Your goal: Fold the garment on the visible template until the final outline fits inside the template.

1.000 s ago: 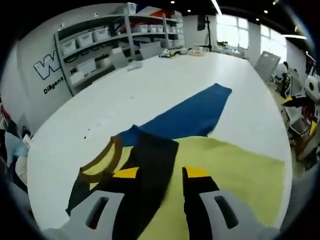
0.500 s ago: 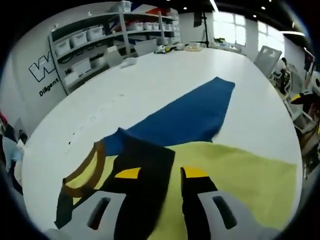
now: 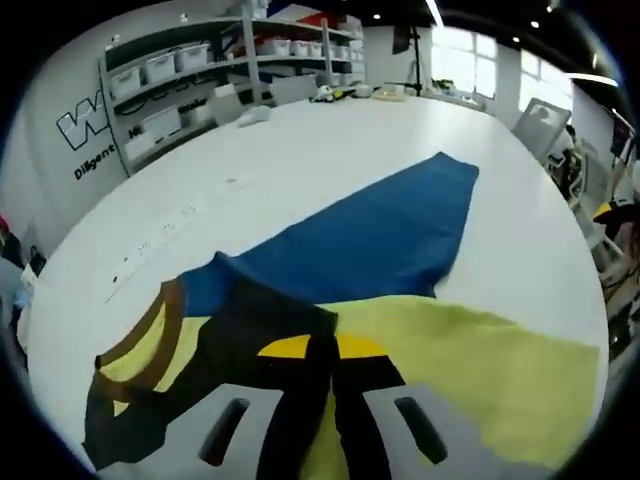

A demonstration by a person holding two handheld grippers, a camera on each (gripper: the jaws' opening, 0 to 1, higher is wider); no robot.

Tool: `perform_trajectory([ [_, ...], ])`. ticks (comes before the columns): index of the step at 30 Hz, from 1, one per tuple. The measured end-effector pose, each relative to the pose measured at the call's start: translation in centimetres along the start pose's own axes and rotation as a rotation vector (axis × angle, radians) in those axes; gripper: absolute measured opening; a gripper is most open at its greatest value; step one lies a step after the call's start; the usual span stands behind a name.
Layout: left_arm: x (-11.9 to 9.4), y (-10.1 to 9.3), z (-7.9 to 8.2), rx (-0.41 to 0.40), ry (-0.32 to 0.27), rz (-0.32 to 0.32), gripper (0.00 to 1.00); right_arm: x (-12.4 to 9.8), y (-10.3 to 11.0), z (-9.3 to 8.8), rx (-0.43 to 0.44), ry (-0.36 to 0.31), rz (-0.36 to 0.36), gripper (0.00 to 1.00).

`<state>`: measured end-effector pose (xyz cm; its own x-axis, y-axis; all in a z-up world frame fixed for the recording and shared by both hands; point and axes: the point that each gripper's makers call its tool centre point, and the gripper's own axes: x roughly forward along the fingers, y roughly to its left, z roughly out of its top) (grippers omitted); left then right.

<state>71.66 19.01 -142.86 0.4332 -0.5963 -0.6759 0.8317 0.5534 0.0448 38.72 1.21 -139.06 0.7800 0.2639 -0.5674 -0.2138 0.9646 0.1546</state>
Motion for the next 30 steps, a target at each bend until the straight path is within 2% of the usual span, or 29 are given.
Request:
perform_trajectory([
  [3, -0.6, 0.0, 0.2, -0.063, -0.001, -0.006, 0.02, 0.0, -0.1, 0.0, 0.007, -0.001, -0.004, 0.88],
  [5, -1.3, -0.2, 1.5, -0.062, -0.047, -0.008, 0.01, 0.1, -0.1, -0.1, 0.005, 0.002, -0.005, 0.88],
  [8, -2.0, -1.3, 2.9, -0.038, -0.092, -0.056, 0.01, 0.4, 0.1, 0.3, 0.008, -0.007, -0.001, 0.88],
  [10, -2.4, -2.1, 3.3, -0.020, -0.101, -0.081, 0.01, 0.8, 0.3, 0.5, 0.010, -0.013, 0.002, 0.87],
  [13, -2.3, -2.1, 2.9, 0.065, -0.076, -0.062, 0.02, 1.5, 0.9, 1.1, 0.021, -0.026, 0.015, 0.87],
  [15, -2.1, -3.6, 1.8, 0.023, -0.042, -0.130, 0.10, 1.9, 1.5, 1.4, 0.012, -0.028, 0.029, 0.87],
  [16, -2.6, -4.4, 0.8, 0.000, -0.007, -0.169, 0.26, 2.0, 1.8, 1.5, 0.003, -0.025, 0.036, 0.87],
  [18, -3.5, -4.1, 0.9, 0.024, -0.049, -0.162, 0.56, 2.3, 2.1, 1.9, -0.016, -0.026, 0.046, 0.87],
  [19, -4.2, -3.6, 1.0, 0.018, -0.088, -0.143, 0.68, 2.4, 2.1, 2.0, -0.016, -0.029, 0.048, 0.87],
  [20, -5.0, -3.7, 0.5, 0.017, -0.080, -0.164, 0.71, 2.6, 2.2, 2.3, -0.013, -0.034, 0.051, 0.87],
  [21, -5.8, -3.1, 0.4, 0.066, -0.098, -0.150, 0.69, 2.8, 2.2, 2.5, -0.011, -0.039, 0.055, 0.87],
  [23, -6.8, -2.2, -0.3, 0.114, -0.086, -0.122, 0.64, 3.2, 2.4, 3.0, -0.019, -0.039, 0.061, 0.87],
  [24, -7.6, -1.9, -0.6, 0.119, -0.084, -0.120, 0.63, 3.4, 2.4, 3.2, -0.026, -0.040, 0.064, 0.87],
  [26, -9.0, -1.5, -0.5, 0.122, -0.127, -0.109, 0.64, 3.8, 2.4, 4.0, -0.028, -0.050, 0.068, 0.87],
  [28, -10.0, -1.4, -0.9, 0.099, -0.126, -0.108, 0.64, 4.3, 2.3, 4.7, -0.042, -0.058, 0.072, 0.87],
  [30, -10.7, -1.5, -1.3, 0.097, -0.127, -0.115, 0.69, 4.8, 2.0, 5.3, -0.066, -0.052, 0.074, 0.87],
])
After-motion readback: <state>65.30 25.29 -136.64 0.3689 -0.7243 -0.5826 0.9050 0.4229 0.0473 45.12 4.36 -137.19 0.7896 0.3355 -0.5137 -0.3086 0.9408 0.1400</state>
